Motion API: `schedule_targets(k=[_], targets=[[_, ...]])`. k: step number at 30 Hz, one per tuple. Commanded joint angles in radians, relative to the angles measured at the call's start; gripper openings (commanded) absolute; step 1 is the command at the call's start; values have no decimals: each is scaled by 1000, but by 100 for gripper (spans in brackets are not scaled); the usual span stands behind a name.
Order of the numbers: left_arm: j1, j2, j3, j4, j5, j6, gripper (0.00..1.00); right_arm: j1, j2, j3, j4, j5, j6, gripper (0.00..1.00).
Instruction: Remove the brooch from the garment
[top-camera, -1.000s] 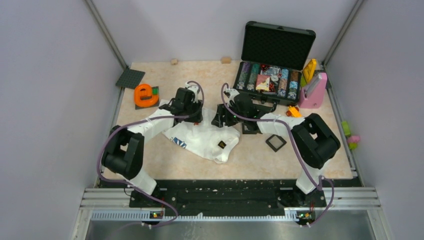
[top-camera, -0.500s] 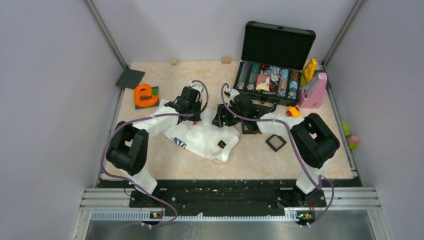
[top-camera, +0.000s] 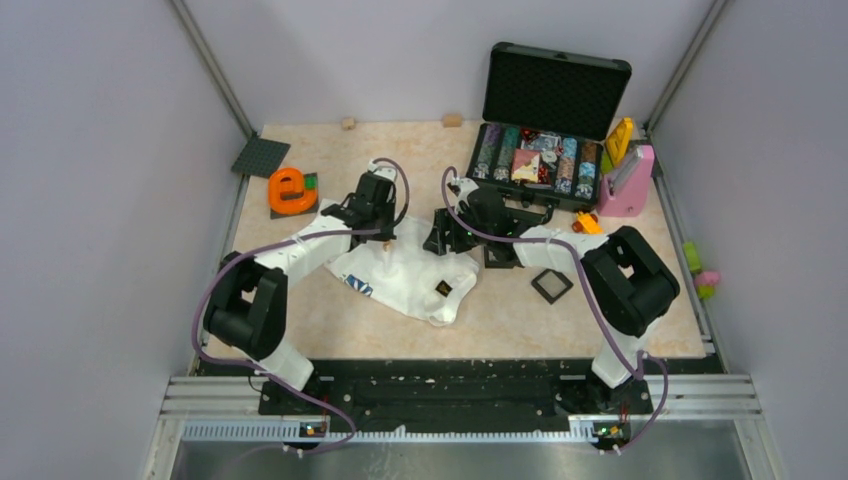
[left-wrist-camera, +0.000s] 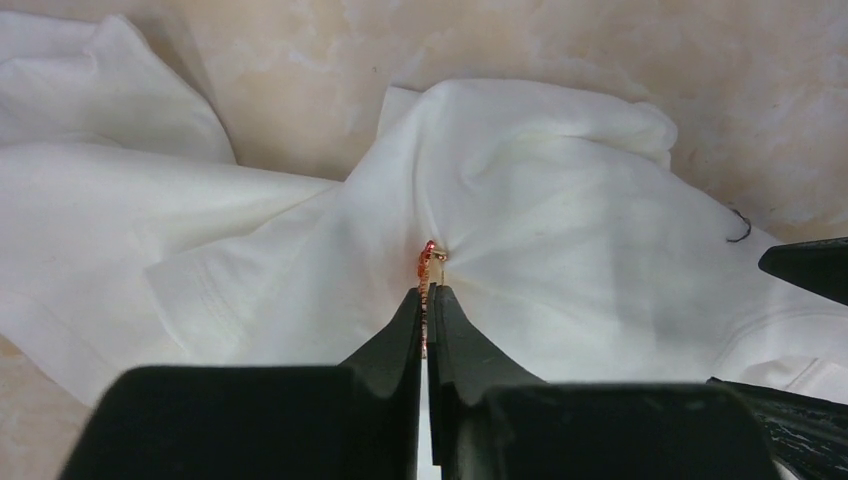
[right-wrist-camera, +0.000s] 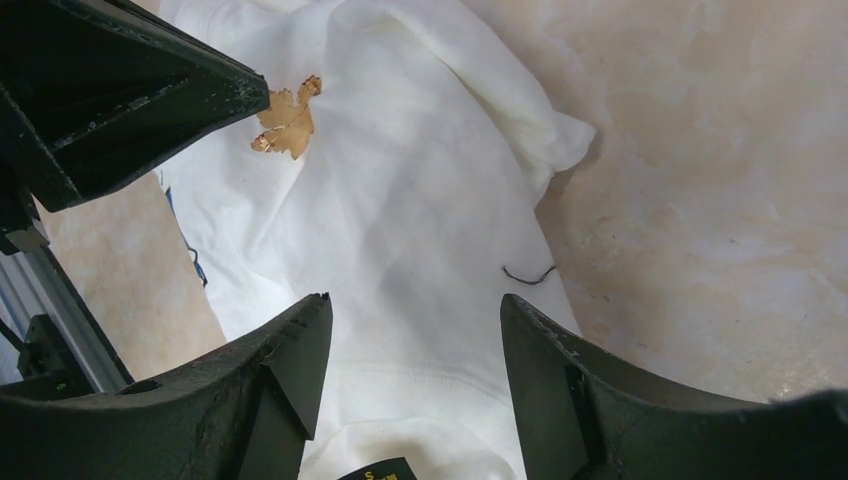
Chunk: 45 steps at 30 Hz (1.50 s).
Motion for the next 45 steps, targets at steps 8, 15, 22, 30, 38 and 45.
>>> schedule_targets(k=[8, 15, 22, 30, 38, 45], targets=[[36, -15, -28, 11, 41, -35, 24, -2, 5, 52, 2, -24, -23, 65], [43, -22, -28, 11, 57, -37, 0, -2, 4, 56, -1, -37, -25, 64], [53, -126, -121, 102, 83, -24, 0, -2, -6, 57, 34, -123, -41, 68], [8, -251, -169, 160, -83, 60, 0, -2, -13, 106, 13, -125, -73, 72], [-39, -432, -375, 668, -124, 218, 0, -5, -86, 123, 51, -120, -105, 71], [-9, -458, -487, 1035, 31, 212, 0, -22, -172, 115, 118, -136, -138, 70]])
